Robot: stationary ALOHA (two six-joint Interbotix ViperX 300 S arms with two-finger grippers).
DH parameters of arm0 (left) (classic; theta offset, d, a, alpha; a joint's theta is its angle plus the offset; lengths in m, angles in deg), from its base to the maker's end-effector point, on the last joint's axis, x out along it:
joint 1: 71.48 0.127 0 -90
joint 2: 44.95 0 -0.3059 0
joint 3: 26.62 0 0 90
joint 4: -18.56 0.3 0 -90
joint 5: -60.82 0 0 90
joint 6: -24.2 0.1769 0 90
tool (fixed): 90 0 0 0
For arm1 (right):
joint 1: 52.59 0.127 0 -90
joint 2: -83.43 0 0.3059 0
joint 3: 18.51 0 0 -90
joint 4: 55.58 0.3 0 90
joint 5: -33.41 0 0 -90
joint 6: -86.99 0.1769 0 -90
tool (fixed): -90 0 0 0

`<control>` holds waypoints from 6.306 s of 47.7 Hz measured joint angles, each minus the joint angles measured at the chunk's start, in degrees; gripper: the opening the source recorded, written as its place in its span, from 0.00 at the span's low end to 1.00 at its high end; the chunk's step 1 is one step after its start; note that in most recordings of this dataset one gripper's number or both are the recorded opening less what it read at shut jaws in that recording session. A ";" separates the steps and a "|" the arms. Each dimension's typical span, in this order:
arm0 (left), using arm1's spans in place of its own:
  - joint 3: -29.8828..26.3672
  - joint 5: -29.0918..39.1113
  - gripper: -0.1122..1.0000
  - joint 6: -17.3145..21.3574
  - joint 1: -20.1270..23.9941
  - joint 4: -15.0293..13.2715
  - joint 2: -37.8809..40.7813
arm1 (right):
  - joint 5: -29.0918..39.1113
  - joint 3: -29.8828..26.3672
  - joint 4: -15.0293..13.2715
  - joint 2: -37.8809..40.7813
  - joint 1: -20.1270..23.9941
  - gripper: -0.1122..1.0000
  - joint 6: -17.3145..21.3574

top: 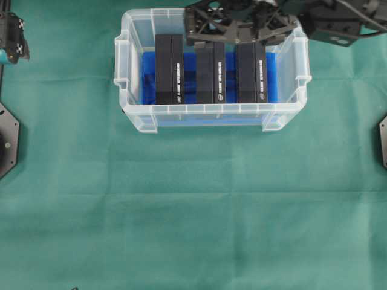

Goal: Take out the box from the case.
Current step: 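Move the open right gripper over the middle black RealSense box, then lower the right gripper and close it on the middle box, then lift the middle box straight up out of the case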

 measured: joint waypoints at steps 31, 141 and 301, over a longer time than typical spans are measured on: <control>0.00 0.00 0.93 0.00 0.00 -0.35 -0.09 | -0.09 -5.19 1.49 3.60 0.26 0.94 0.26; 0.00 -0.26 0.93 -0.35 0.00 -0.44 -0.09 | -6.94 3.08 2.46 6.59 -1.58 0.94 -3.34; 0.00 -0.26 0.93 0.09 0.00 -0.44 -0.09 | 16.44 -18.19 3.96 9.67 -1.58 0.70 1.14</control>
